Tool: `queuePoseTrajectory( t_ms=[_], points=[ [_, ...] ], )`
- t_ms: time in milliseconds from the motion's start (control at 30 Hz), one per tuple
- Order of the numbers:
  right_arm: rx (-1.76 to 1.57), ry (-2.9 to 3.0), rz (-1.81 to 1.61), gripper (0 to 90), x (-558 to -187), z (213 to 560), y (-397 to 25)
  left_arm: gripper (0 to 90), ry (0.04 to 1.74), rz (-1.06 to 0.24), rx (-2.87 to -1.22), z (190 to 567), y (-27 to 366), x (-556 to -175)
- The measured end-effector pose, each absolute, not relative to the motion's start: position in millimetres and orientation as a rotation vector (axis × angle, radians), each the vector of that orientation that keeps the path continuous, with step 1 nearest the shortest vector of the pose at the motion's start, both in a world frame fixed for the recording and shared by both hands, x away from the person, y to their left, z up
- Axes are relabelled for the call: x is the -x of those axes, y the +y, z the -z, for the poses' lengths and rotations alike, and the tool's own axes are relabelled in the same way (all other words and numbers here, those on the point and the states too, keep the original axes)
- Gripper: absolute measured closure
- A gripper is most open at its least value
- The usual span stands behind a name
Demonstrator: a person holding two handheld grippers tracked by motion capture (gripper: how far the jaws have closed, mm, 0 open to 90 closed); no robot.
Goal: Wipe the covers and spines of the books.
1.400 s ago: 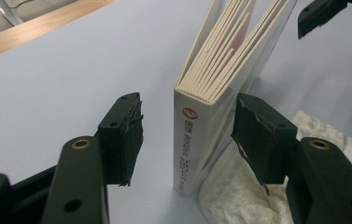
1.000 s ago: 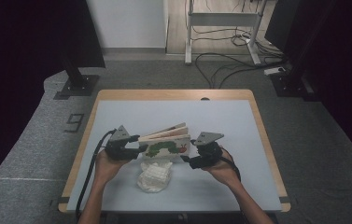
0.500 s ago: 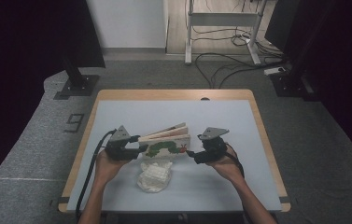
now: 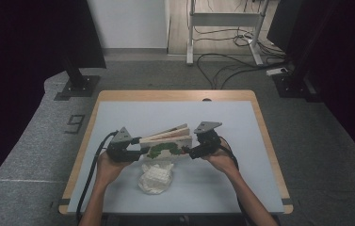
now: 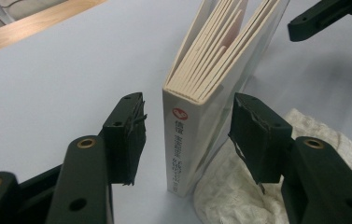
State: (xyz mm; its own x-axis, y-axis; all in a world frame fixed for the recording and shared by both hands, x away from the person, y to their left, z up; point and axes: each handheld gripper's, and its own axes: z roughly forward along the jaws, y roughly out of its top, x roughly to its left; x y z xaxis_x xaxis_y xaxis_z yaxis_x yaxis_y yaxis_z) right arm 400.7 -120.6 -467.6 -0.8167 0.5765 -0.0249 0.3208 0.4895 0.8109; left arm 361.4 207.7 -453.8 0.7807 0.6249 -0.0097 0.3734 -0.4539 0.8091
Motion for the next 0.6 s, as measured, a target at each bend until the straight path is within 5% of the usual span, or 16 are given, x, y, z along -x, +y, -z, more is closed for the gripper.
queuePoseTrajectory(
  t_ms=[600],
  points=[
    [-0.643, 2.511, -1.29, 15.3, -417, 469, -108, 44.8, 0.736, -0.357, -2.107, 455, 207, -360]
  ],
)
